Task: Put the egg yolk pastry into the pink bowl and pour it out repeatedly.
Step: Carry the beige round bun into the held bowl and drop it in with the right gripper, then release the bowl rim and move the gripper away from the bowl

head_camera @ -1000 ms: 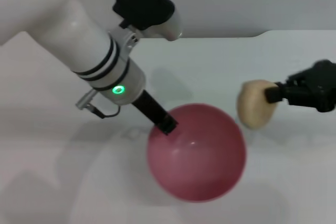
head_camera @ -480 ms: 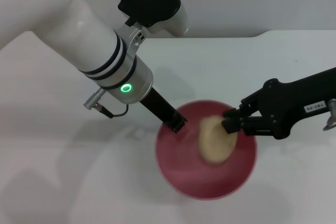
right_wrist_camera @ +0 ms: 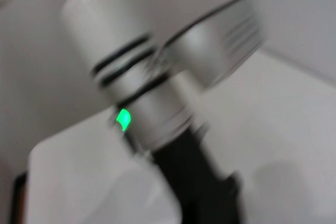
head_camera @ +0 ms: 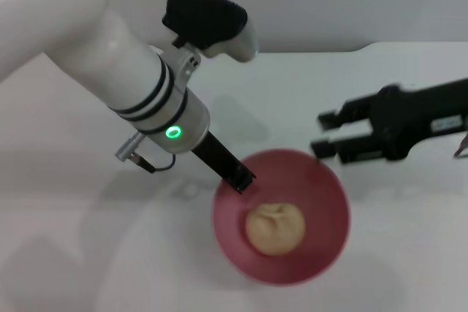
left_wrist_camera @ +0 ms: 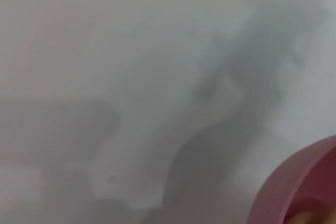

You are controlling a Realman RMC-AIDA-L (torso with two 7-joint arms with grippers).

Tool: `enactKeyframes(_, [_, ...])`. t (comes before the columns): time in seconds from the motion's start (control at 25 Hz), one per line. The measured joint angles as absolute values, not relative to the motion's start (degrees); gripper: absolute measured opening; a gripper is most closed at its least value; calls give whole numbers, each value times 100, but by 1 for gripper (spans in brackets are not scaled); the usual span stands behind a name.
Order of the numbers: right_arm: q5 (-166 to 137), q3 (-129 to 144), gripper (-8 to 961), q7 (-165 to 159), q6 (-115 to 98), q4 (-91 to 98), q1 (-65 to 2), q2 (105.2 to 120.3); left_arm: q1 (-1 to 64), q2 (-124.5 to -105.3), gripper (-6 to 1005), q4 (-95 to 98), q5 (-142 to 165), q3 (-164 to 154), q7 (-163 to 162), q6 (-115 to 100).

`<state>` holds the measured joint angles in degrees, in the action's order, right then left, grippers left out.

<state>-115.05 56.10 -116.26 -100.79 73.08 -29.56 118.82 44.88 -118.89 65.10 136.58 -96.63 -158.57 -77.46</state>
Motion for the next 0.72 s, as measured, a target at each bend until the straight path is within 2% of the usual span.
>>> enactKeyframes(0.12, [-11423,5075,474,-11650,-9824,7315,-2826,11883,4486,-11895,26,6226,13565,-10033,-15887,-7412])
enactKeyframes(0.28, [-11268,4438,541,-11572,-9682,7267,-2599,11883,4471,-11899,48,5962,13349,-10393,-15888,-7001])
enactKeyframes(0.72, [-11184,4250,541,-11499,-9607,6994,-2471,11872,4471,-11895,119,5833,13056,-10342,-15860,-6674])
